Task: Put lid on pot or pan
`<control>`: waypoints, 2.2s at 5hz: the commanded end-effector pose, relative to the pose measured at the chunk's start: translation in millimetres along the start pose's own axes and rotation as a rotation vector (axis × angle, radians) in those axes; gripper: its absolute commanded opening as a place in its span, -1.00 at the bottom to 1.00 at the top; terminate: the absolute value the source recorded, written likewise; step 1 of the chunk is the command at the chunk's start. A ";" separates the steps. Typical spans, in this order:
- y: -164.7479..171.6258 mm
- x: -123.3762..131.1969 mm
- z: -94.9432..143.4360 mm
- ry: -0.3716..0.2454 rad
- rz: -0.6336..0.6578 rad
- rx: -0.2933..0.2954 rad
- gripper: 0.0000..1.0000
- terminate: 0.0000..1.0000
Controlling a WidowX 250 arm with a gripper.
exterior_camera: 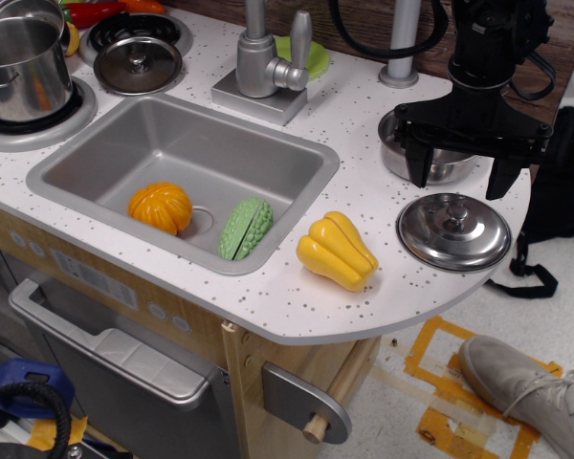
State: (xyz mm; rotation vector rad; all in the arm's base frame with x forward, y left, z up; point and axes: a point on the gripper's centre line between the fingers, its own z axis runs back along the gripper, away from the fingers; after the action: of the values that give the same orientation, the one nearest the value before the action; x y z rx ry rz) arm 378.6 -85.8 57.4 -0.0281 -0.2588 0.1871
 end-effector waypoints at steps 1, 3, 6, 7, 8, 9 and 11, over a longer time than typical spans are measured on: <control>0.0 0.0 0.0 0.000 0.000 0.000 1.00 -1.00; 5.5 2.6 0.5 0.009 -0.013 -0.001 1.00 -1.00; 0.8 10.7 -10.1 -0.034 -0.030 -0.004 1.00 -1.00; -0.4 11.2 -15.7 -0.046 -0.034 -0.012 1.00 -1.00; -0.8 12.9 -21.4 -0.046 -0.033 -0.040 1.00 -1.00; -1.6 12.3 -25.8 -0.051 -0.031 -0.046 1.00 -1.00; -1.8 7.6 -38.2 -0.066 -0.004 -0.062 -1.00 -1.00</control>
State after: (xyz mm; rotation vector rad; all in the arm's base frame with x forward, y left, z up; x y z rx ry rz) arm 394.0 -89.4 15.4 -0.0865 -0.3029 0.1644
